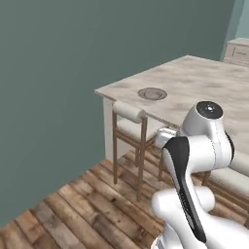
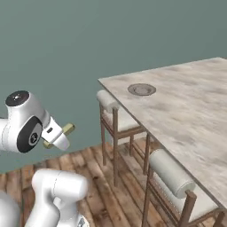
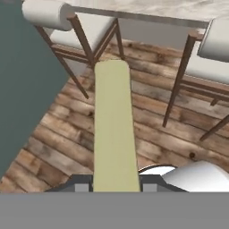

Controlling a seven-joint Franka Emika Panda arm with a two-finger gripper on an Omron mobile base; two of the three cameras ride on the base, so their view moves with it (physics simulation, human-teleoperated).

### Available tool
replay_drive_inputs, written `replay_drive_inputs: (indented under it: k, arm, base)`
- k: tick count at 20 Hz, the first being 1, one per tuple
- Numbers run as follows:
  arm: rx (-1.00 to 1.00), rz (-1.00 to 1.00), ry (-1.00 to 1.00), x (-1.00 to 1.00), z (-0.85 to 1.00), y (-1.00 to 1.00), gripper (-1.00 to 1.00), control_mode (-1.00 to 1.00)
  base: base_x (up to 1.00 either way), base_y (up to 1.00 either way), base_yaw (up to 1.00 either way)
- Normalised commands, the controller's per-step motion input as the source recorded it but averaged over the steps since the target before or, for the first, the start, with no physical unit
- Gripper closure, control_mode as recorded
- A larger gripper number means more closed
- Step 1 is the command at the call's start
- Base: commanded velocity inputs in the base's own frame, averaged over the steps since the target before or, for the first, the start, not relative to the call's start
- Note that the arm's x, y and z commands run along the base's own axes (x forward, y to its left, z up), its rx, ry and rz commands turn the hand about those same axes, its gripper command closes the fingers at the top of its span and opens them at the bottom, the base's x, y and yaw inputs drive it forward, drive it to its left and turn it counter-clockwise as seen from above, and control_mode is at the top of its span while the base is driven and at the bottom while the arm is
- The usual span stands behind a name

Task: Retrieve the butter from the fridge and place it on a plate on the dining table. Then retrieve the butter knife by the fridge and place it near the plate.

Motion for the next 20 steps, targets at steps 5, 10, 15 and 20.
replay_drive_inputs:
  k: [5,10,15,20]
  arm:
    - [0.00,0.00,0.00,0.00,0.00,0.00,1.00,1.00]
    - [0.00,0.00,0.00,0.00,0.00,0.00,1.00,1.00]
    - [0.00,0.00,0.00,0.00,0.00,0.00,1.00,1.00]
    - [0.00,0.00,0.00,0.00,0.00,0.00,1.00,1.00]
  base:
    - [0.54,0.00,-0.74]
    - [0.69,0.10,-0.76]
    - [0.95,0.55,-0.56]
    - [0.54,1.00,-0.25]
